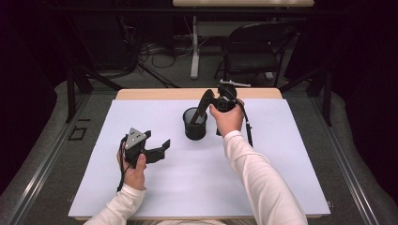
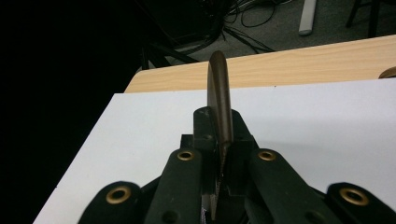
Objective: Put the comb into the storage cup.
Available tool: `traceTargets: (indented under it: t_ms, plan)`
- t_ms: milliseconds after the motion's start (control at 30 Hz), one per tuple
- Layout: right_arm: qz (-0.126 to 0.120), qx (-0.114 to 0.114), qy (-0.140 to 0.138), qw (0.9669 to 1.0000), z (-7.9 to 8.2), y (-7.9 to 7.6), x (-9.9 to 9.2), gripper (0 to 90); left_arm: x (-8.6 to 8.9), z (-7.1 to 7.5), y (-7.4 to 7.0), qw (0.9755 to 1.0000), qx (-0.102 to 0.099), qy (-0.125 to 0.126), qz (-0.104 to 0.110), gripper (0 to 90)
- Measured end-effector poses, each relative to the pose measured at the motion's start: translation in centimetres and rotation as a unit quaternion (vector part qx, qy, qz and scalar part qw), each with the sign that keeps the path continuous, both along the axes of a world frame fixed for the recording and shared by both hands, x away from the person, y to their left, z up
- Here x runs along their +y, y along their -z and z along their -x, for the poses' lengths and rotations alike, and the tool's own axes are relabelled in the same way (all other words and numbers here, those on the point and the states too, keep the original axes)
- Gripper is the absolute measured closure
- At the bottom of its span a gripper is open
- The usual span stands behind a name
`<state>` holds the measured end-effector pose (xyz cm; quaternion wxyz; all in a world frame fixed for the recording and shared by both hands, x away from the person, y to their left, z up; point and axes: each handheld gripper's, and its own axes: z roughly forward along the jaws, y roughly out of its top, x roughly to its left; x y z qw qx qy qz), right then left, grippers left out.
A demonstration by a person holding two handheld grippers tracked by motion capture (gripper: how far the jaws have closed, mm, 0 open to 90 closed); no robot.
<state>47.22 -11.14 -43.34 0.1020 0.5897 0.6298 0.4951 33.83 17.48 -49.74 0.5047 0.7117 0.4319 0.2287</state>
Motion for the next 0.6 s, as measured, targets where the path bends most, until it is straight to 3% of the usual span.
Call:
traceTargets:
  t_ms: [600]
  plan:
    - [-0.003,0.010,0.010,0.9999,-0.1,0.8,-1.5,86.1,0.0,0.0,0.0,1.0000,0.000,0.000,-0.001,15.7]
